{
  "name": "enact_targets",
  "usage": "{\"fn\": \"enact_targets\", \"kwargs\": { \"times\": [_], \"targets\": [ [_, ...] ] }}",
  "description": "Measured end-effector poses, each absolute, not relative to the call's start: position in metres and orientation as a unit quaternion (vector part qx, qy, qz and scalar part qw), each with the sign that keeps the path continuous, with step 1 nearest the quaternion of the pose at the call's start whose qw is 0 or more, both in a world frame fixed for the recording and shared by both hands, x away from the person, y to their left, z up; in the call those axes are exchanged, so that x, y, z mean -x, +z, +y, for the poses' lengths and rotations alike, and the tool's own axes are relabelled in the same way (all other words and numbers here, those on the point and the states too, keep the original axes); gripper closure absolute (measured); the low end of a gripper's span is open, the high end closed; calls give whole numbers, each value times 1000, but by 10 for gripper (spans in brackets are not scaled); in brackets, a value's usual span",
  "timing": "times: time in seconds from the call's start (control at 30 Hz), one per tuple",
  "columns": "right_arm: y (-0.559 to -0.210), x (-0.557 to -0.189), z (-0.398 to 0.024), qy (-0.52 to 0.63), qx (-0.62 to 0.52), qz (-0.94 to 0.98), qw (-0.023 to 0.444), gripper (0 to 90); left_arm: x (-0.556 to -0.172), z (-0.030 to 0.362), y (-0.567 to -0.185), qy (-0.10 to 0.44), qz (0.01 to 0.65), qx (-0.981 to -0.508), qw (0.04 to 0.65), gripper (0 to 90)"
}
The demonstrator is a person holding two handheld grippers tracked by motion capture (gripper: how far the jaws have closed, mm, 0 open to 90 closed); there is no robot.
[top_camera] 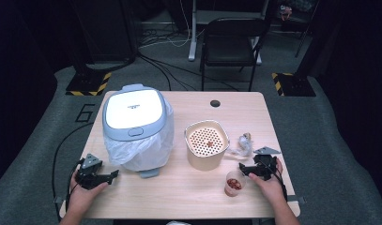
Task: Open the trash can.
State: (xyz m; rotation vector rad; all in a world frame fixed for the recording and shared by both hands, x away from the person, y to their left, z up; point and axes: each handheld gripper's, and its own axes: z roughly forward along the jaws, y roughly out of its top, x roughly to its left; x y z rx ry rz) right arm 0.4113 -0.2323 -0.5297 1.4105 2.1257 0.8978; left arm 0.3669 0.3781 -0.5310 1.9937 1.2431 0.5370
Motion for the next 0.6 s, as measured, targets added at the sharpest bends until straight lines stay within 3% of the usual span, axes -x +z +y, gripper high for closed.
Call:
{"fn": "enact_targets", "kwargs": {
  "times": [0.23,0.6],
  "targets": [
    [-530,-411,-232,324,-509,767,217,0,-365,376,-531,197,509,-749,375,149],
    [-530,-411,-233,325,-507,769,215,0,-363,373,-531,210,510,-750,364,149]
  ]
}}
